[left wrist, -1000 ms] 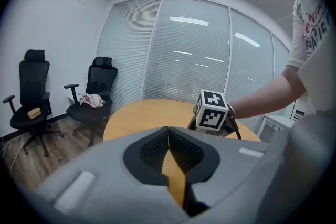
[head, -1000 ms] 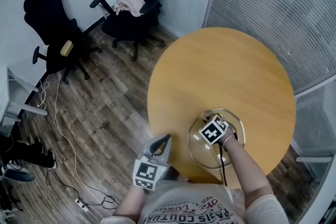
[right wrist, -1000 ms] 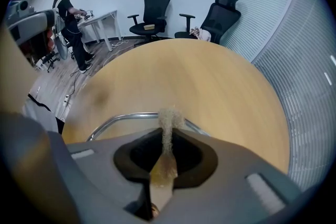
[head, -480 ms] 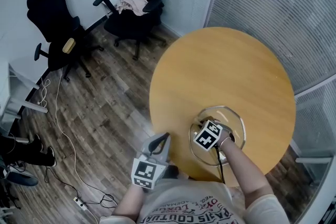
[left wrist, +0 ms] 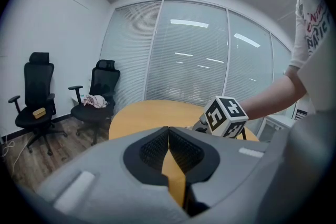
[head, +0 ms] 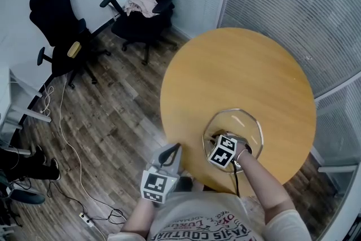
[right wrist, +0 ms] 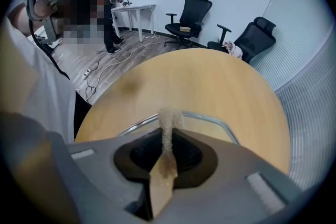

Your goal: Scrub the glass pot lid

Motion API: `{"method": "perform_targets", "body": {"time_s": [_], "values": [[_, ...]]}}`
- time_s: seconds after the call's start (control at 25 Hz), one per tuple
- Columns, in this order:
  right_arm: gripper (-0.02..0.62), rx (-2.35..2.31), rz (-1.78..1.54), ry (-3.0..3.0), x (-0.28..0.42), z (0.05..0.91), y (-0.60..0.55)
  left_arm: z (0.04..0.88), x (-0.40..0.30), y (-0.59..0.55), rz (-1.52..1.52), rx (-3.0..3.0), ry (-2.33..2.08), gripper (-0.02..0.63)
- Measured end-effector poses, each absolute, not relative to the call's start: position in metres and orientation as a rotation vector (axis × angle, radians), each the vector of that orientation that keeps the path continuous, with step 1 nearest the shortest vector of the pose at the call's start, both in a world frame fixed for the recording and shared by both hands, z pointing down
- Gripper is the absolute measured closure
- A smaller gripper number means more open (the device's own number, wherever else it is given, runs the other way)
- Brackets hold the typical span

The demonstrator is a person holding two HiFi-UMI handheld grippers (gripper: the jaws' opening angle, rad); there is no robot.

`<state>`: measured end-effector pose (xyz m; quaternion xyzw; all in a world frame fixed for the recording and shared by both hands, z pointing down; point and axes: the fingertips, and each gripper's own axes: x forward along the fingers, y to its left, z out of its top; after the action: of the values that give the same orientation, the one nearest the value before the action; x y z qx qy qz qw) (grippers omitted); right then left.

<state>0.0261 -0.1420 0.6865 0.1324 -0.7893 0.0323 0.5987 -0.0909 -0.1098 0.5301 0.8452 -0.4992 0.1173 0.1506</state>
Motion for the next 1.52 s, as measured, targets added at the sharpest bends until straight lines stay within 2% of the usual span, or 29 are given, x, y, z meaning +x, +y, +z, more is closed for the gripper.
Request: {"method": "perform_targets", "body": {"time_s": [0.36, 0.96, 1.24, 1.52], "values": [[0.541, 0.216, 0.074, -1.867, 0.032, 0.685, -0.097, 0.529, -0.081, -0.094, 0.347, 2.462, -1.384, 0.597], [0.541, 0.118, 0.163, -1.907, 0.078, 0.688, -0.014, 0.524, -0.024, -0.078, 0.407, 2.598, -1.216, 0.597], [0.541, 0.244, 0.246, -1.967, 0.09, 0.674, -0.018, 0.518, -0.018, -0.077, 0.416, 2.627, -1.198, 0.597], [0.541, 0.473, 0.235, -2.056, 0.122, 0.615, -0.063, 0.506, -0.004, -0.087, 0.375, 2.656, -1.2, 0.597]]}}
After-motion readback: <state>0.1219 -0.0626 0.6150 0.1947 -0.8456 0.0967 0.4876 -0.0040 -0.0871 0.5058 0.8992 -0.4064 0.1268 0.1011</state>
